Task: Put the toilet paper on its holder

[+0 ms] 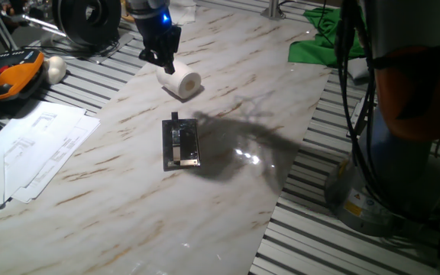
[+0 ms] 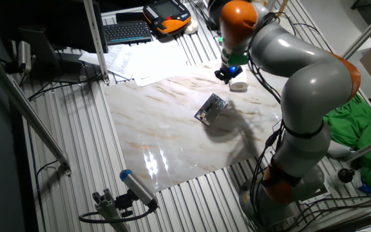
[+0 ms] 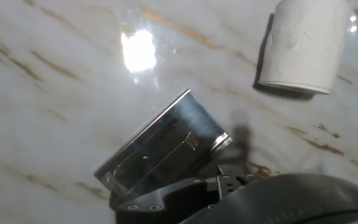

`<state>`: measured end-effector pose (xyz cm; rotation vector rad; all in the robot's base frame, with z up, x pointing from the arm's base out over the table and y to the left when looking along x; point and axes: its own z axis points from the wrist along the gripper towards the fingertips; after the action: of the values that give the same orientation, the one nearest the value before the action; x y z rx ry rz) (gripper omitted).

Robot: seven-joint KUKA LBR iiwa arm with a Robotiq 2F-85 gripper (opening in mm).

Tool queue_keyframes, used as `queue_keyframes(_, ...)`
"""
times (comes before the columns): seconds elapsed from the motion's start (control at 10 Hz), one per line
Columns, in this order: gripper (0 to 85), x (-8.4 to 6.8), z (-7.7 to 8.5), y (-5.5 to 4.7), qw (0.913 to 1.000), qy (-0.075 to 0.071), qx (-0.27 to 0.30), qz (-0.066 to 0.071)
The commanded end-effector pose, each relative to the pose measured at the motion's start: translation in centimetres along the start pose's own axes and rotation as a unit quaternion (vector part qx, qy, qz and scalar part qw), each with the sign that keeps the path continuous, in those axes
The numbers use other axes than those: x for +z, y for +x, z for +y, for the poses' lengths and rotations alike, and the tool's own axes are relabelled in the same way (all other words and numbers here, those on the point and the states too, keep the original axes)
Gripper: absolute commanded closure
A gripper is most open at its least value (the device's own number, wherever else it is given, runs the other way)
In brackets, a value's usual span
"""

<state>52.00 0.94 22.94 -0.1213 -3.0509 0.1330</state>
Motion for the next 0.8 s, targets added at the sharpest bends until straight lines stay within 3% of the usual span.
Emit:
queue_keyframes(0.0, 85.0, 0.01, -0.04, -0.02, 0.9998, -0.016, -0.004, 0.006)
queue_keyframes(0.1, 85.0, 0.01, -0.04, -0.02, 0.9996, 0.017, -0.016, -0.019)
queue_keyframes(0.2, 85.0, 0.01, -0.04, -0.02, 0.9998, 0.002, -0.006, -0.016)
queue_keyframes(0.4, 85.0, 0.01, -0.04, -0.02, 0.9999, 0.001, 0.003, -0.011)
queue_keyframes(0.6, 85.0, 0.01, -0.04, -0.02, 0.9998, 0.013, 0.014, -0.009)
queue_keyframes(0.7, 85.0, 0.01, -0.04, -0.02, 0.9989, 0.032, 0.034, -0.01)
